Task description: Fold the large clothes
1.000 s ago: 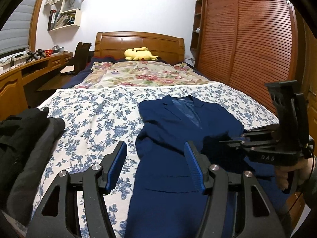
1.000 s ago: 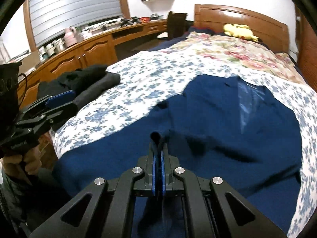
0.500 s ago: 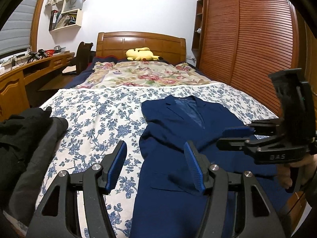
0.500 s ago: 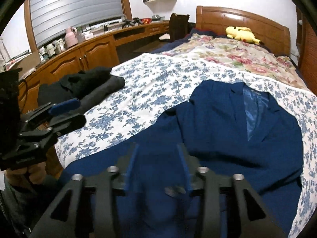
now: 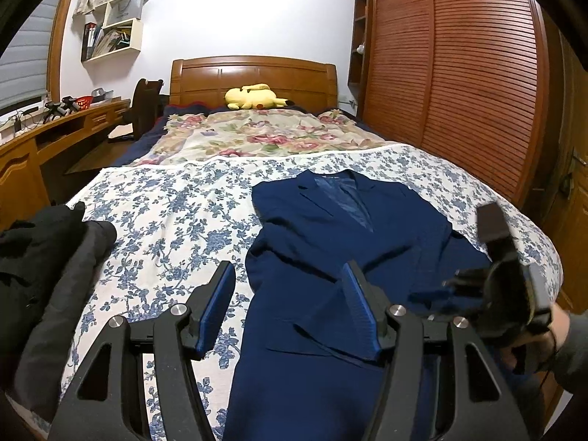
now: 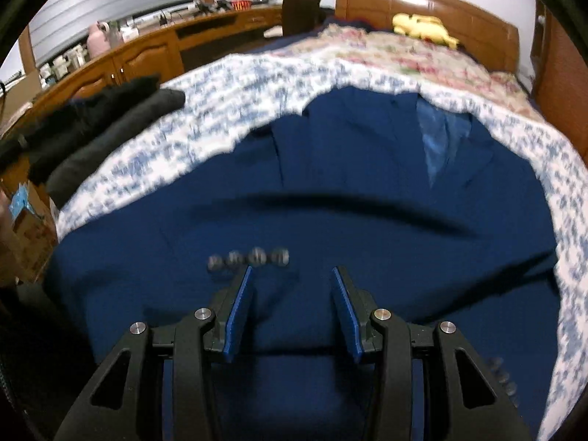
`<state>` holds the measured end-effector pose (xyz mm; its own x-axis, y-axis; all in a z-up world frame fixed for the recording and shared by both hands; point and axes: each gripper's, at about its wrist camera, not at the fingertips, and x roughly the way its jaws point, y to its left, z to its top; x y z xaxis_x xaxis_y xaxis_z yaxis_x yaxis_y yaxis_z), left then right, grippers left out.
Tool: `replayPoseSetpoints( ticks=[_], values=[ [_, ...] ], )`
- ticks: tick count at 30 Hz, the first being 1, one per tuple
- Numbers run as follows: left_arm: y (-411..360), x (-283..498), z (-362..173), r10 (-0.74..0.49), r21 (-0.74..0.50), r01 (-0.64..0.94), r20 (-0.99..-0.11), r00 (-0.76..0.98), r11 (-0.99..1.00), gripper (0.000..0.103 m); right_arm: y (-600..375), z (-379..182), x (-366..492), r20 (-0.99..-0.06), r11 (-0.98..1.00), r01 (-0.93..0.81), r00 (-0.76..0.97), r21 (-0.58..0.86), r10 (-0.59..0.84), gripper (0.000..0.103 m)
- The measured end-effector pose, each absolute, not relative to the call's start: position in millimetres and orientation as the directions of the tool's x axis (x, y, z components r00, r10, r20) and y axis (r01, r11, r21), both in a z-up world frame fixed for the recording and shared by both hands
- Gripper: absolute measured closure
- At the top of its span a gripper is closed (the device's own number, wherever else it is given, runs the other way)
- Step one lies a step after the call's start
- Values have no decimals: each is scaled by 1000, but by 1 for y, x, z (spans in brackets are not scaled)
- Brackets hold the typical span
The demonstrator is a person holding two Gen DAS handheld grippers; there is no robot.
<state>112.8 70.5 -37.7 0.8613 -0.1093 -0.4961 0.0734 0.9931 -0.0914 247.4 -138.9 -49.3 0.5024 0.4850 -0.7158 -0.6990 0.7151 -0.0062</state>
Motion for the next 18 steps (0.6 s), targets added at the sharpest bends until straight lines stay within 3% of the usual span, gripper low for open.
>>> replayPoseSetpoints(
  ticks=[5, 18],
  values=[
    [66, 114, -39, -109, -81, 79, -504, 857, 994, 42, -130, -68, 250, -725, 715, -699, 493, -2, 481, 57],
    [51, 115, -50, -108, -51, 96, -538, 836, 994, 42, -194, -39, 217, -670, 772, -635, 574, -2, 471, 57]
  ],
)
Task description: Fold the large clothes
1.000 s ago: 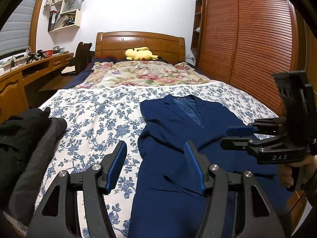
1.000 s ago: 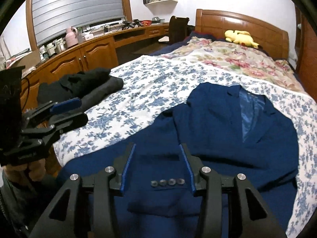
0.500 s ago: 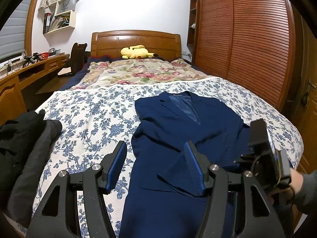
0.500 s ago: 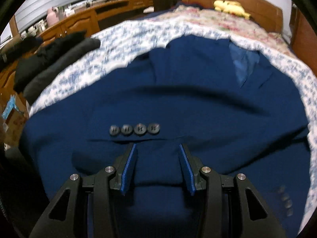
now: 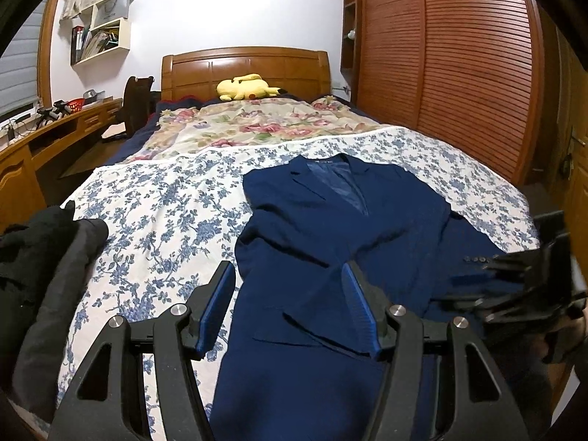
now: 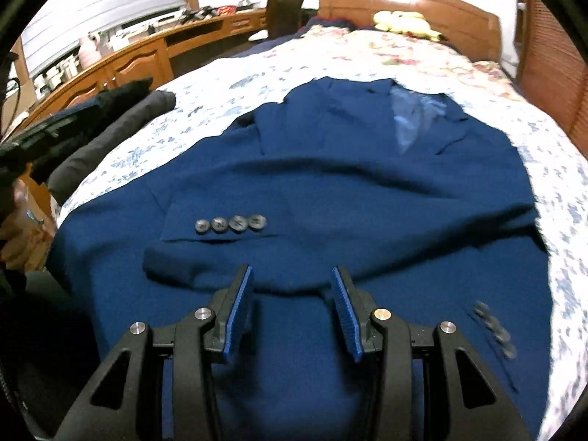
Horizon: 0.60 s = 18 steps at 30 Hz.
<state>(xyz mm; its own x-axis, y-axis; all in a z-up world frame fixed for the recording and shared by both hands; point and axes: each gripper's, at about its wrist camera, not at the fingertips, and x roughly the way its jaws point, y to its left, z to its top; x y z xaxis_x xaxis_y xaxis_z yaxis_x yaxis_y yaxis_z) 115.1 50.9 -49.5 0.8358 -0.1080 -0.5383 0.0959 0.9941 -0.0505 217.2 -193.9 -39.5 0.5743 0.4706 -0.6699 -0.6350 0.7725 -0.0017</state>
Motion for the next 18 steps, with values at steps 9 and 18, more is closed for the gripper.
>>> replayPoseSetpoints(
  ticks=[9, 18],
  values=[
    [34, 93, -53, -154, -78, 133, -562, 813, 988, 42, -279, -32, 185, -639, 860, -510, 668, -20, 381, 57],
    [24, 65, -69, -183, -112, 145, -599, 780, 983, 42, -352, -40, 161, -636, 924, -381, 719, -24, 280, 56]
  ],
)
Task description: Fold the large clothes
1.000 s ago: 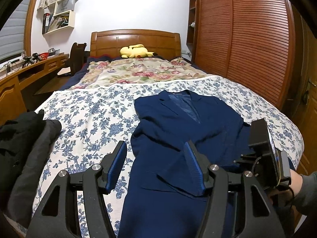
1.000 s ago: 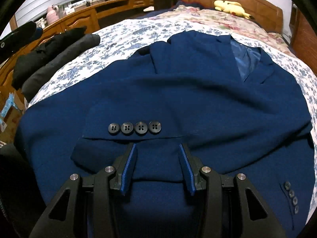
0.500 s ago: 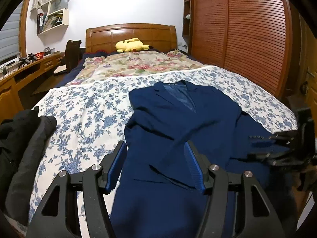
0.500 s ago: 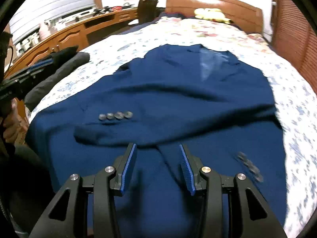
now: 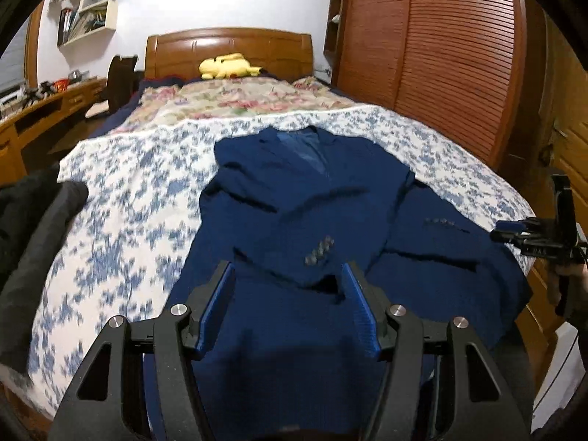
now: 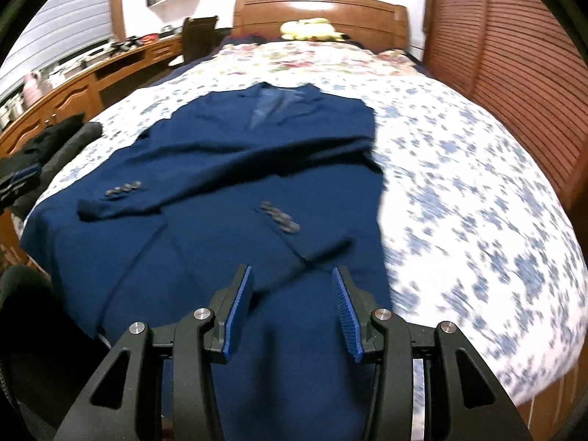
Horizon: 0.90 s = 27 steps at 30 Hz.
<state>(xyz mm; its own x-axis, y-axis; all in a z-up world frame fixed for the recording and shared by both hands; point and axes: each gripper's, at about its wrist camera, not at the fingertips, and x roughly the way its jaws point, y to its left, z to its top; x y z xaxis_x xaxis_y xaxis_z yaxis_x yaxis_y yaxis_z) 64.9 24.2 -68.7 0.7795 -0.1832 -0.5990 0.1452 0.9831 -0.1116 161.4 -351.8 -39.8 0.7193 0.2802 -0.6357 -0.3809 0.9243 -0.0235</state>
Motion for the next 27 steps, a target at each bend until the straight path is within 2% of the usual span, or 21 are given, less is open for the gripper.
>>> replayPoseSetpoints(
  ticks=[4, 6, 10, 17, 24, 27],
  values=[
    [35, 58, -79, -142, -85, 113, -628, 766, 990, 42, -375, -39, 159, -643, 939, -343, 722, -12, 256, 50],
    [46, 54, -83, -125, -82, 94, -639, 759, 992, 43, -380, -42, 160, -652, 944, -331, 715, 3, 253, 50],
    [68, 48, -90, -87, -80, 45, -658, 748, 996, 52, -392, -52, 164, -669, 948, -316, 698, 33, 256, 50],
    [94, 45, -104, -27, -65, -26, -692, 721, 998, 54, -394, -59, 167, -679, 945, -323, 682, 51, 270, 48],
    [101, 42, -118, -51, -92, -23, -717, 696, 995, 54, -389, -61, 170, -695, 937, -348, 668, 22, 264, 46],
    [100, 38, -122, -71, -104, -6, -722, 689, 995, 57, -389, -62, 168, -701, 931, -363, 657, 28, 277, 46]
  ],
)
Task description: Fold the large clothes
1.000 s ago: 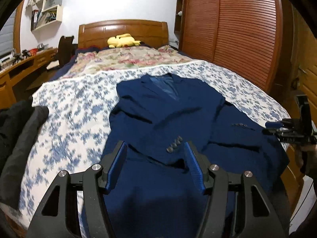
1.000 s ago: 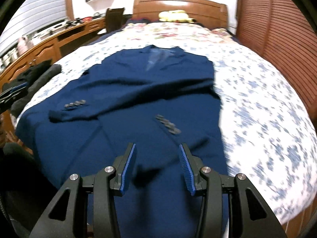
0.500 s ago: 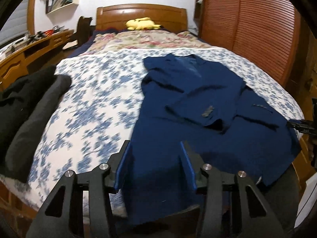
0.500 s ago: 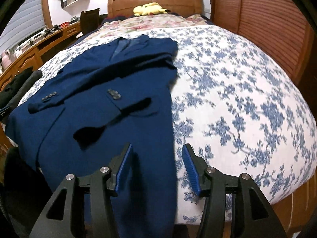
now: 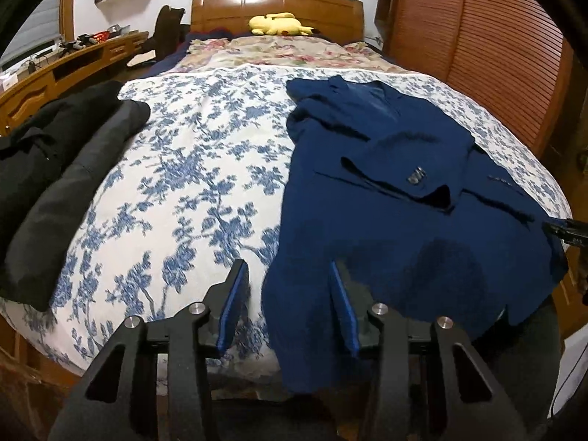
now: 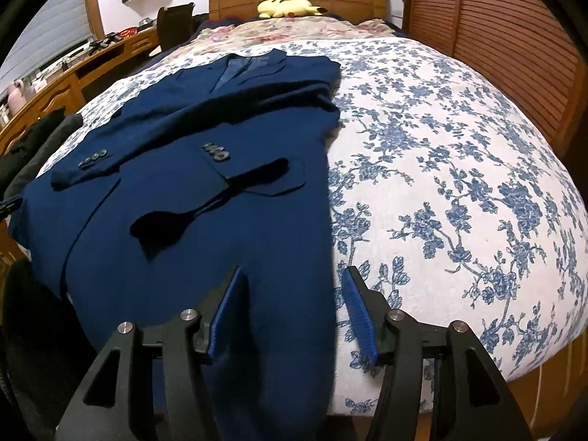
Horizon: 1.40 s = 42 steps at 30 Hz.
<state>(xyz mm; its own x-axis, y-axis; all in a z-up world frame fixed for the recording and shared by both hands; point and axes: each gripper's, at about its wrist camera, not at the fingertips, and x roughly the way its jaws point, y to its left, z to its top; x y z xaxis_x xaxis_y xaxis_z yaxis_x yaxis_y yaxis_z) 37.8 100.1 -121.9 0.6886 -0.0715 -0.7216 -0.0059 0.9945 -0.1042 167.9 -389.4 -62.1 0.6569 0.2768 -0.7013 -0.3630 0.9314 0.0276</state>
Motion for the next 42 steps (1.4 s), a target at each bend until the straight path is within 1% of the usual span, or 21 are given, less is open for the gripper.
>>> replayPoseSetpoints(
  ticks=[4, 7, 8, 9, 11, 12, 13, 14, 15, 16, 20, 26, 29, 34, 42],
  values=[
    [101, 33, -131, -107, -139, 5, -735, 670, 990, 57, -390, -64, 167, -712, 922, -385, 638, 35, 294, 46],
    [100, 29, -133, -110, -141, 9, -732, 672, 990, 57, -391, -66, 166, -720, 914, -404, 622, 42, 308, 46],
    [100, 29, -133, -112, -143, 9, -732, 672, 990, 58, -392, -65, 166, -721, 912, -408, 619, 46, 313, 46],
    [99, 28, -133, -115, -144, 13, -732, 672, 989, 62, -392, -65, 166, -722, 910, -410, 614, 55, 320, 46],
    [97, 27, -131, -125, -146, 25, -733, 668, 989, 79, -393, -65, 166, -723, 906, -417, 605, 70, 334, 55],
    [96, 26, -129, -128, -144, 33, -732, 669, 989, 83, -394, -65, 165, -722, 903, -421, 601, 81, 344, 64],
    [94, 25, -126, -135, -146, 41, -730, 670, 988, 89, -396, -64, 165, -719, 901, -423, 597, 95, 356, 76],
    [93, 24, -123, -143, -149, 49, -726, 672, 988, 94, -398, -64, 165, -715, 898, -425, 592, 115, 372, 82],
    [91, 23, -119, -145, -149, 53, -724, 674, 987, 95, -399, -63, 165, -711, 894, -427, 588, 132, 386, 91],
    [88, 20, -112, -146, -144, 60, -714, 685, 988, 97, -400, -61, 165, -706, 891, -430, 586, 145, 398, 96],
    [76, 12, -76, -157, -129, 95, -659, 735, 987, 98, -395, -49, 160, -670, 882, -450, 611, 144, 421, 98],
    [53, 13, -16, -182, -96, 155, -573, 799, 983, 98, -392, -1, 149, -538, 843, -502, 664, 193, 519, 99],
    [45, 16, 9, -209, -101, 184, -536, 818, 978, 98, -388, 26, 141, -478, 839, -515, 701, 174, 530, 99],
    [29, 14, 49, -232, -72, 225, -472, 850, 972, 99, -383, 70, 120, -378, 834, -532, 749, 144, 543, 99],
    [26, -19, 114, -251, -49, 250, -339, 907, 967, 99, -402, 127, 59, -241, 801, -586, 765, 127, 598, 99]
  ],
)
